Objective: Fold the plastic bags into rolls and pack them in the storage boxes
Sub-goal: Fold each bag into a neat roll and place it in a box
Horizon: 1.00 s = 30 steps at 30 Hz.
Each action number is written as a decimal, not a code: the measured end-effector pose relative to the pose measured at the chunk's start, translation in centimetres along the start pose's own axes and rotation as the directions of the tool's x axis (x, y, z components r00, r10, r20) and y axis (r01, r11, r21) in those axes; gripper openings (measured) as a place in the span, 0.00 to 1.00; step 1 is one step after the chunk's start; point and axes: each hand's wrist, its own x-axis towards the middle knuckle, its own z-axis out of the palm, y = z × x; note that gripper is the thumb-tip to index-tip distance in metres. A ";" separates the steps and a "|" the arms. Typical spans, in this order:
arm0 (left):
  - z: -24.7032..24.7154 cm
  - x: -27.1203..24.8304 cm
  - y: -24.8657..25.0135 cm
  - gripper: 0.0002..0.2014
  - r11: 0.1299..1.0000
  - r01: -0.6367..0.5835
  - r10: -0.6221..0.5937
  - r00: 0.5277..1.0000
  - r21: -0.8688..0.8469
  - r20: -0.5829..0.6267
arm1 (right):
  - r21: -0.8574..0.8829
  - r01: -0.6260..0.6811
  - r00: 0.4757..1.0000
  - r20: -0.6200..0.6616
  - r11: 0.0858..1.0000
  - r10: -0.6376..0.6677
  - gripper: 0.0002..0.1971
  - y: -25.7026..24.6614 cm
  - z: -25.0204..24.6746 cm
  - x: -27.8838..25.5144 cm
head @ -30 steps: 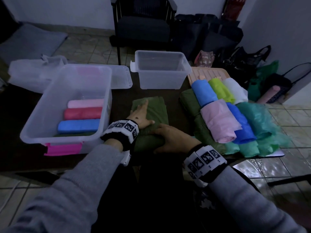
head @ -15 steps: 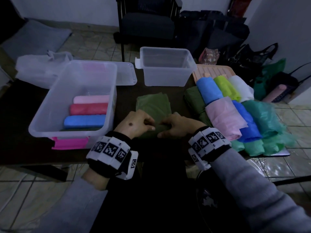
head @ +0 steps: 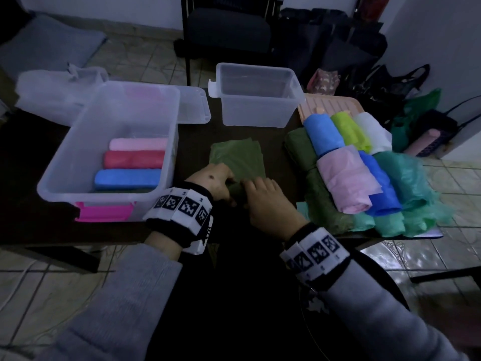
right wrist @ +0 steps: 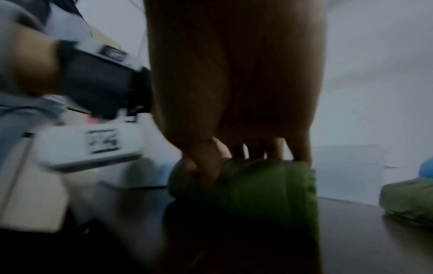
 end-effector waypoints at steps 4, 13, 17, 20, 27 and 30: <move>0.2 0.0 0.1 0.31 0.998 -0.018 0.011 0.994 0.062 0.106 | -0.030 -0.026 0.999 -0.028 0.999 0.025 0.27 -0.8 1.7 -1.8; 0.8 -1.4 -0.4 0.26 0.997 -0.036 0.022 0.981 -0.068 -0.191 | -0.031 -0.009 0.991 0.132 0.999 0.013 0.32 0.0 0.2 1.0; 1.1 -1.9 0.0 0.31 0.999 -0.033 0.026 0.981 -0.034 -0.190 | 0.035 -0.034 0.971 0.236 0.999 0.024 0.30 0.5 -1.0 2.2; 1.6 -1.9 0.3 0.28 0.998 -0.044 0.051 0.977 0.037 -0.208 | 0.052 -0.035 0.959 0.283 0.998 0.019 0.31 0.8 -1.4 2.9; 1.1 -1.4 0.8 0.12 0.995 0.032 -0.017 0.988 0.093 -0.154 | -0.023 -0.020 0.995 -0.098 1.000 0.018 0.27 -0.7 -0.3 1.0; 0.9 -1.1 0.7 0.13 0.997 0.034 -0.026 0.993 0.075 -0.114 | 0.041 0.007 0.987 -0.159 0.999 0.000 0.21 -1.3 0.1 0.2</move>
